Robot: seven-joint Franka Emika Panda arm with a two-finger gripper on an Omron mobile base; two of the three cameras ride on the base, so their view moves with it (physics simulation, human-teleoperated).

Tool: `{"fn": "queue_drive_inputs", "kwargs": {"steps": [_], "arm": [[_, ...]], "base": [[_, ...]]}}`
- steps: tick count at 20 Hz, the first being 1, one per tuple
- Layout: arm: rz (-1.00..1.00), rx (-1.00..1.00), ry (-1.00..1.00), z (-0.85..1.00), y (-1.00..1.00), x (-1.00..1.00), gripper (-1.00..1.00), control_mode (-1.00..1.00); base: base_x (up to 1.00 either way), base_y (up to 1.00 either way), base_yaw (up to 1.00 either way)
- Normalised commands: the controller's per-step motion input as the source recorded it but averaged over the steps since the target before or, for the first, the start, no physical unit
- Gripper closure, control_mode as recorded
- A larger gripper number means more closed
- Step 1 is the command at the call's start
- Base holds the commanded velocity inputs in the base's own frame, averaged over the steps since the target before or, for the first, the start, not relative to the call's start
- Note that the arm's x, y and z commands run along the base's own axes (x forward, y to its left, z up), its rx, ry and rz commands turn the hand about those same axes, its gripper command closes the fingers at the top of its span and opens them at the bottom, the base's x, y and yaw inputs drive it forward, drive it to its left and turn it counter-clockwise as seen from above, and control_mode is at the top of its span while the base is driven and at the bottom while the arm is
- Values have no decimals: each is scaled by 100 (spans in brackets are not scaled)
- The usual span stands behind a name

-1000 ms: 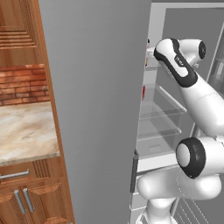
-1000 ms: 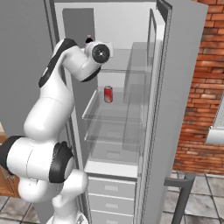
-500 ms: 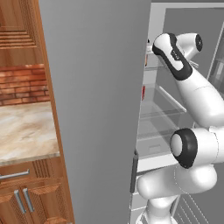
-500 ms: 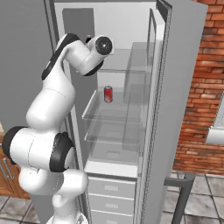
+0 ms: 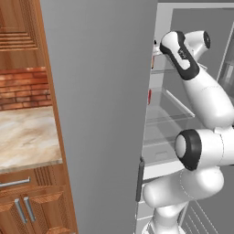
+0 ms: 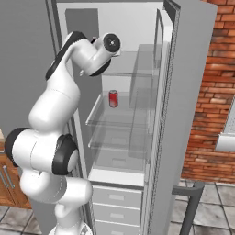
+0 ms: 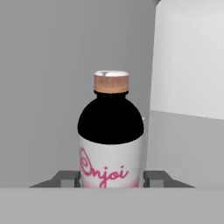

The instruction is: Open the fridge, grab two sodas, and place both sodas inside the bowl with ice on the dining counter.

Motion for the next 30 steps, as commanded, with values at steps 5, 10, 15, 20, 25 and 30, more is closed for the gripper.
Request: {"fn": "queue_drive_inputs", "kwargs": {"steps": [5, 10, 15, 20, 25, 30], "arm": [[3, 0, 6, -6, 14, 5, 100, -100], [1, 0, 3, -2, 4, 3, 100, -100], [0, 0, 0, 0, 0, 0, 100, -100], [0, 0, -1, 0, -1, -13, 100, -100], [0, 0, -7, 0, -12, -48, 100, -100], [0, 0, -2, 0, -17, -60, 100, -100]], "base": [[0, 0, 0], [0, 0, 0], [0, 0, 0], [0, 0, 0], [0, 0, 0], [0, 0, 0]]}}
